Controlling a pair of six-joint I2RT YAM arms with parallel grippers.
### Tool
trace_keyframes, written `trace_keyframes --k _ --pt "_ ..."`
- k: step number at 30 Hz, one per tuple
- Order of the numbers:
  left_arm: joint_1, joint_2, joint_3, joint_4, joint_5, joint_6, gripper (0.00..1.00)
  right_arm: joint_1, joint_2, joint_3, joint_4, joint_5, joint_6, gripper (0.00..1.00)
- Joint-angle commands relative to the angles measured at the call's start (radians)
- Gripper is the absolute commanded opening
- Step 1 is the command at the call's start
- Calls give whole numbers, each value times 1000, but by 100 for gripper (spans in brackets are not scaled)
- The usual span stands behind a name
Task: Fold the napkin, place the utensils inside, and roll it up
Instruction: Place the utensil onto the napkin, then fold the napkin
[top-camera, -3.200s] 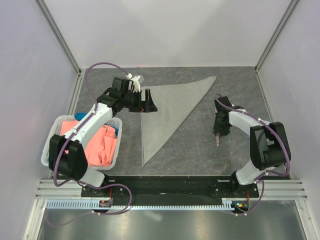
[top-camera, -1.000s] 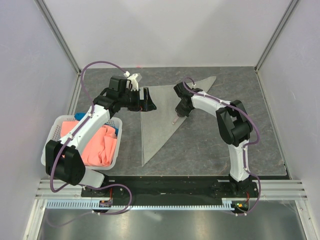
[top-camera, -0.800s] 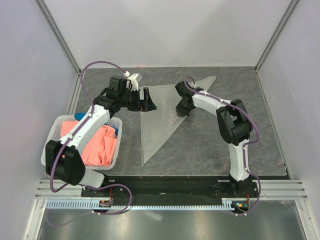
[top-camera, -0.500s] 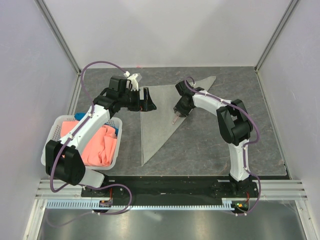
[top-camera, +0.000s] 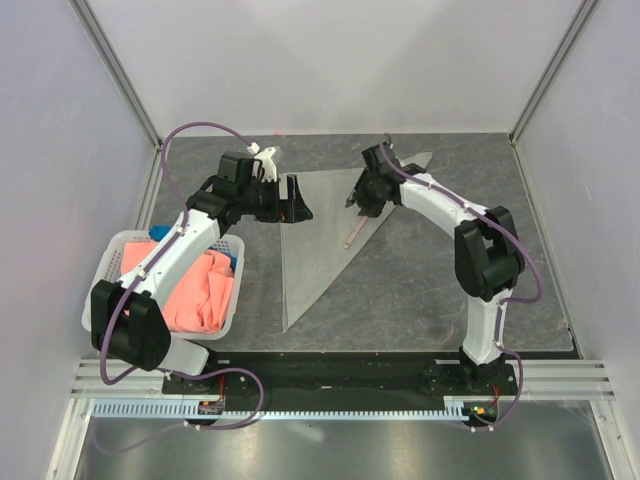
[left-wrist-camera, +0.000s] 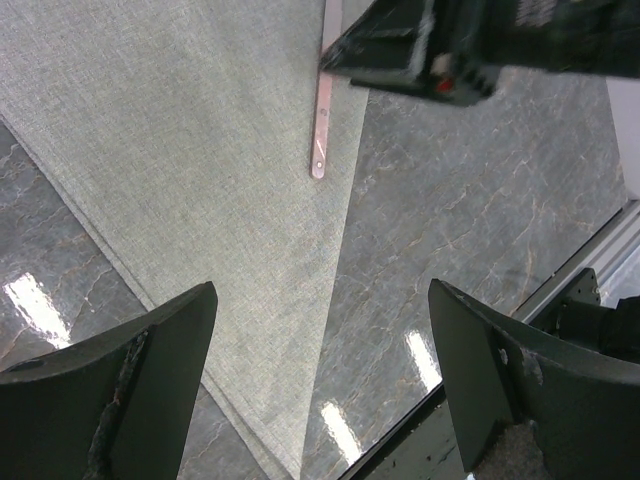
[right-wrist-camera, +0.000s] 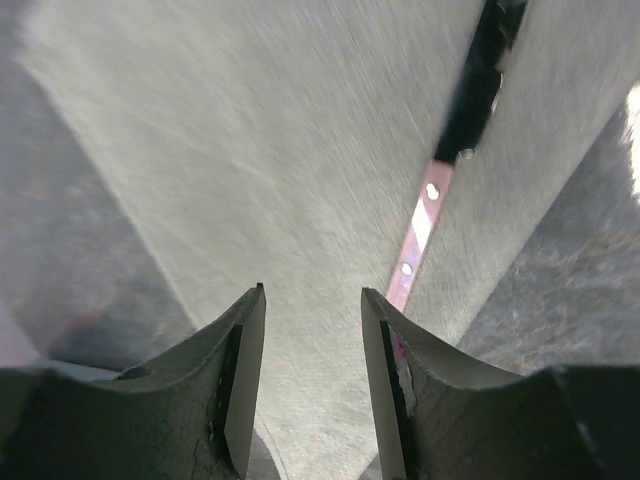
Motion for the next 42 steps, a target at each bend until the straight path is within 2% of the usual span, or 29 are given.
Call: trace_keyframes --k 1,9,15,18,27,36,42 --pt "3 -24 27 23 -11 11 93 -101 -118 9 104 -69 -168 51" --pt "4 -22 21 25 -60 51 93 -321 -85 -49 260 -160 -304 48" --pt "3 -10 9 46 -57 76 93 -450 65 29 380 -290 -318 45" --pt "4 4 4 53 -57 88 93 -499 162 78 440 -327 -327 51" --pt "3 36 6 54 -77 120 93 -584 343 212 520 -350 -333 55" --pt "3 68 6 54 -79 123 93 -590 523 367 540 -415 -275 58" --pt "3 79 7 54 -88 128 93 -590 558 391 540 -386 -250 58"
